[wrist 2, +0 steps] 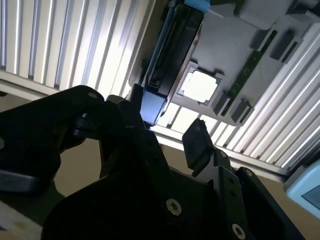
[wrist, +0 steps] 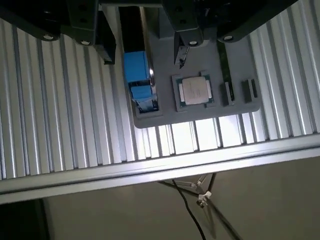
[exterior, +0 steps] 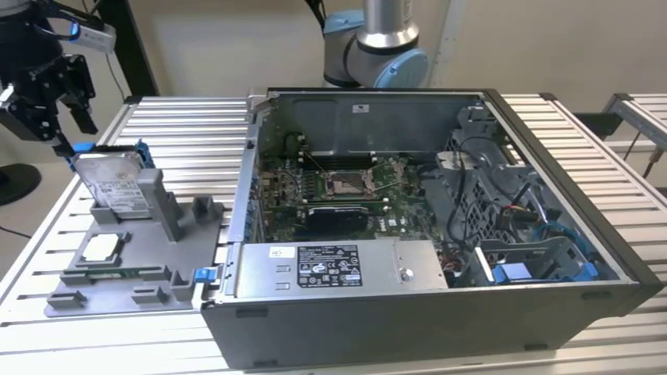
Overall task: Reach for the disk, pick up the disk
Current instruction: 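Pick up the disk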
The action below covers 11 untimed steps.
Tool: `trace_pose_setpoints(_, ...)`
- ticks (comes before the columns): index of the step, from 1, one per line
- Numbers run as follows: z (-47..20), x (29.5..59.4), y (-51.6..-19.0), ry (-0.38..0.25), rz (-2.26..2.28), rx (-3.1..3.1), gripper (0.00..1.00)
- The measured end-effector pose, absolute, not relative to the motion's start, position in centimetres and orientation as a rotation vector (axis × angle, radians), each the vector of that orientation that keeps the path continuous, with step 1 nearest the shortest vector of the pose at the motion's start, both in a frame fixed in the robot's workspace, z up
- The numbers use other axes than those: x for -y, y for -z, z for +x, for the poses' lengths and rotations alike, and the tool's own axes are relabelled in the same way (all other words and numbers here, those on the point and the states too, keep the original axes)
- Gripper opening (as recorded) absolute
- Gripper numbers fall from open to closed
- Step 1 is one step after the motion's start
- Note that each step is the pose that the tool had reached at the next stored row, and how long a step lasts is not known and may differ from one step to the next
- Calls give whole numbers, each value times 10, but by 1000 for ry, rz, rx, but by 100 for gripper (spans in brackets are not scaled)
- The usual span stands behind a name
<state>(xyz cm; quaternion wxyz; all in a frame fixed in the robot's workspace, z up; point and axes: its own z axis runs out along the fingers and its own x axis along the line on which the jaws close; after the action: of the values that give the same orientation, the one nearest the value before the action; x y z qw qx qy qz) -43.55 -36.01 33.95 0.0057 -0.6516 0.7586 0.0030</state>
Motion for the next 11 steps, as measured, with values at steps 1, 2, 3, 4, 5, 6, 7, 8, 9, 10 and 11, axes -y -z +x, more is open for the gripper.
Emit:
trace_pose_setpoints(1,-435,360,-338,-10,-2052,-2364,100)
trace_pose_setpoints(2,-435,360,-336,-10,-2060,-2357,100)
trace_pose_setpoints(3,-435,360,-334,-10,-2067,-2350,100)
trace_pose_setpoints(4,-435,359,-332,-10,-2074,-2345,100)
trace_pose_setpoints(5,-435,359,-330,-10,-2081,-2339,100)
trace_pose_setpoints(6,-435,358,-329,-10,-2088,-2332,100)
trace_pose_setpoints(7,-435,358,-327,-10,-2095,-2326,100)
trace_pose_setpoints(8,-435,358,-325,-10,-2101,-2320,100)
trace_pose_setpoints(9,-435,357,-323,-10,-2107,-2315,100)
trace_pose_setpoints(10,-435,357,-321,-10,-2112,-2310,100)
trace_pose_setpoints(11,-435,357,-319,-10,-2116,-2307,100)
